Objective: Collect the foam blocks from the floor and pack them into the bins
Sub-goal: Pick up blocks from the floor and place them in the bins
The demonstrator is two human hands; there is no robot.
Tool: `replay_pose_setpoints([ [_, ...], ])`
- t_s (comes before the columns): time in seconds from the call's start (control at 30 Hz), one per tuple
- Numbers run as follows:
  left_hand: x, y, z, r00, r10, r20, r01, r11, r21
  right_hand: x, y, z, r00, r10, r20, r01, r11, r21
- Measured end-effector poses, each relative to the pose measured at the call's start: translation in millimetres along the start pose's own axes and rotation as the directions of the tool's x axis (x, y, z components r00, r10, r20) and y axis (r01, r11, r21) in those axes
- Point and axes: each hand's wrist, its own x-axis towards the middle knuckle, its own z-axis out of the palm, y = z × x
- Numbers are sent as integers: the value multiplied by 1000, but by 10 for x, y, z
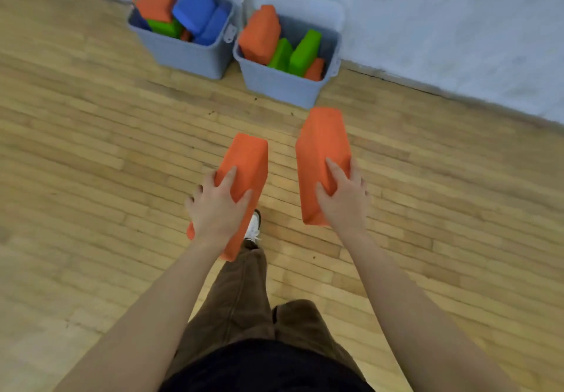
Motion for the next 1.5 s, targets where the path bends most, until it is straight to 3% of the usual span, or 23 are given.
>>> replay_pose_setpoints([
  [0.13,592,-272,-142,992,-118,-33,116,992,-50,639,-525,282,996,-77,38,77,997,1],
  [0.27,1490,-302,-402,991,-131,-23,130,990,-52,1334,-1062,530,997,-59,56,57,998,29],
  [0.43,2607,-13,-787,999,-25,-33,24,1000,-15,2127,-1483,585,999,32,39,-34,999,32],
  [0.63,3863,636,-926,991,136,-18,-136,991,-16,3065,-1509,486,982,188,-3,-187,981,44],
  [0.8,4962,1348,-851,973,233,-4,-233,973,8,4142,-1436,485,965,262,-15,-260,964,50],
  [1.07,6631,2132,-733,983,186,-10,-186,983,-10,6066,-1604,489,981,194,24,-194,981,15],
  [1.3,7699,2338,-479,989,141,45,-138,988,-70,7148,-1870,834,985,171,-14,-170,984,58],
  [1.5,8579,2106,78,982,190,22,-187,977,-103,7716,-1947,1648,978,182,-106,-166,976,141],
])
